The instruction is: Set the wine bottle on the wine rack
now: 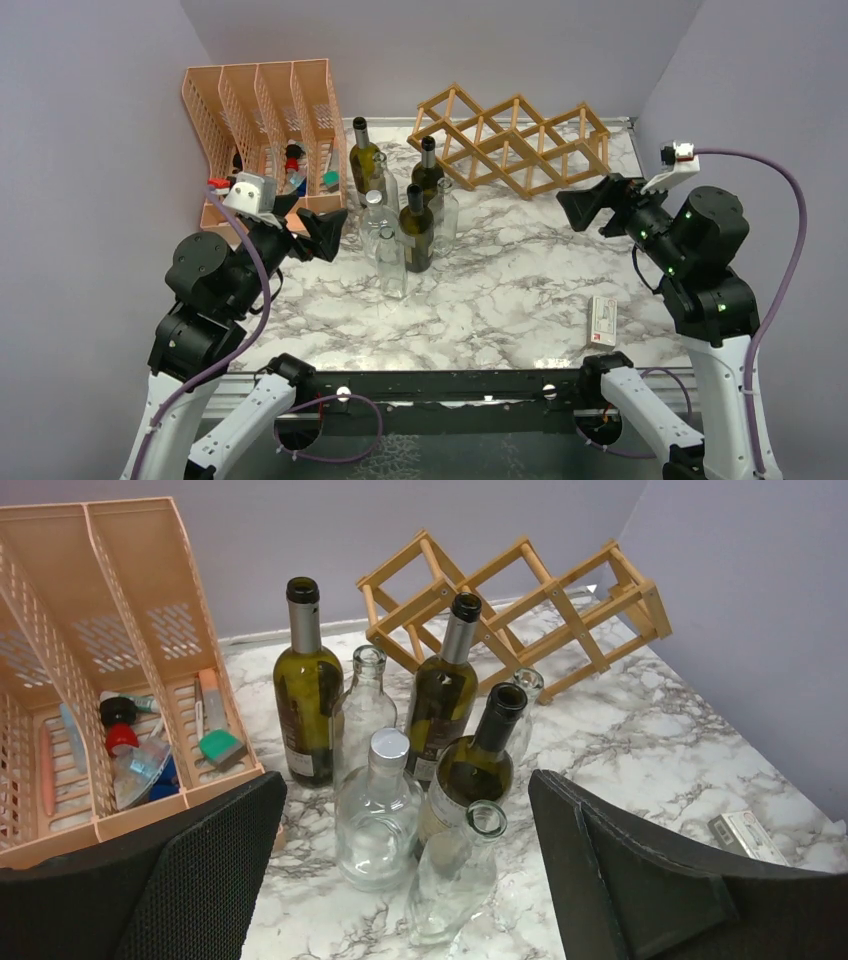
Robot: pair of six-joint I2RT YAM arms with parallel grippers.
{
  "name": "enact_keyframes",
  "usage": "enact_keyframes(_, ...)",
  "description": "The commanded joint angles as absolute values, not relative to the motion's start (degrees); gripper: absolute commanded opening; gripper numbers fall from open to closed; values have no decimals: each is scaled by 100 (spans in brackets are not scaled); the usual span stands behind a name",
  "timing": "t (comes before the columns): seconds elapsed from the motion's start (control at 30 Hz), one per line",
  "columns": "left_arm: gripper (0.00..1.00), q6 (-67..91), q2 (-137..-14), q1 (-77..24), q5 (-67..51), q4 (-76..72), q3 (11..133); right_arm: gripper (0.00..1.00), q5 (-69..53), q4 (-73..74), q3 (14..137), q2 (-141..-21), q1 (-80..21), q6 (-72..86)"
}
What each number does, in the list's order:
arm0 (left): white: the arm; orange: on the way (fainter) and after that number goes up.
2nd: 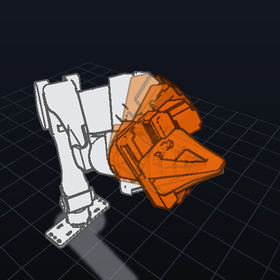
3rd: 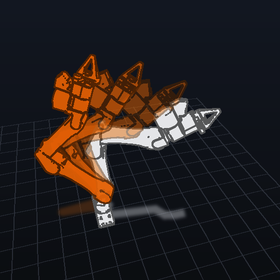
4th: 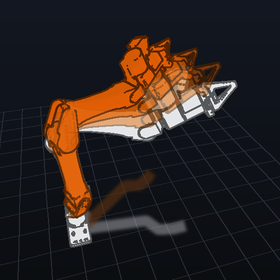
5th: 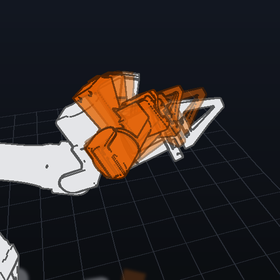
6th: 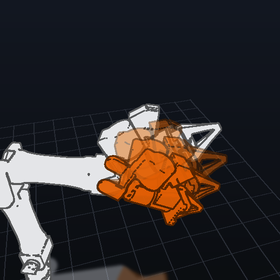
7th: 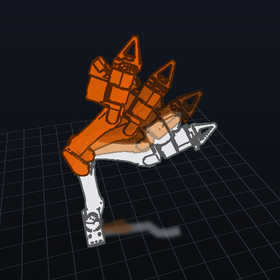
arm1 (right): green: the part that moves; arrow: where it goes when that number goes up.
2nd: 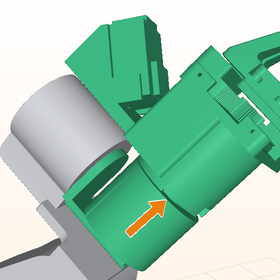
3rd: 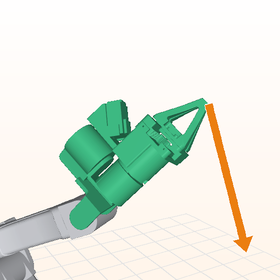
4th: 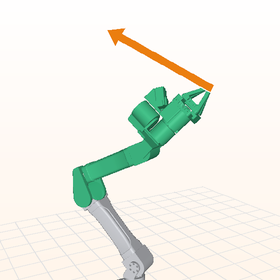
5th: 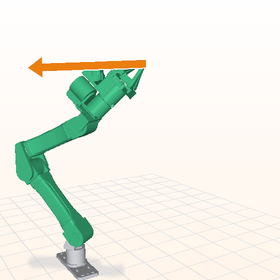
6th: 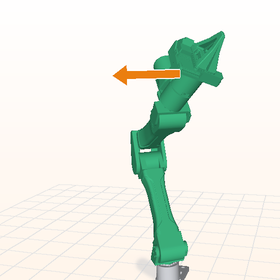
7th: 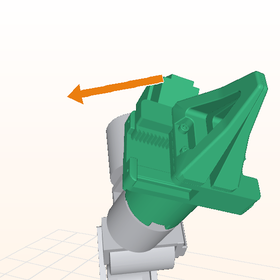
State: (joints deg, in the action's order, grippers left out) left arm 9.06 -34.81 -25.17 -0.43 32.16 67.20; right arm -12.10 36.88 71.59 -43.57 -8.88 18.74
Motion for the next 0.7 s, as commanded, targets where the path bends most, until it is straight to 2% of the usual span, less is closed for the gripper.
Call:
enact_keyframes(0.0, 99, 1151, -3548, -2532, 119, 2856, 6584, 100, -1817, 3519, 7127, -4313, -861, 1438)
enact_keyframes(0.23, 99, 1136, -3723, -2531, -347, 2829, 6411, 100, -2846, 3034, 6746, -4476, -859, 1589)
enact_keyframes(0.43, 99, 1081, -3770, -2533, -485, 2817, 6342, 100, -2664, 2455, 6603, -5003, -856, 1724)
enact_keyframes(0.67, 99, 1144, -4011, -2535, -109, 2714, 6313, 81, -2472, 1845, 7116, -6463, -890, 2036)
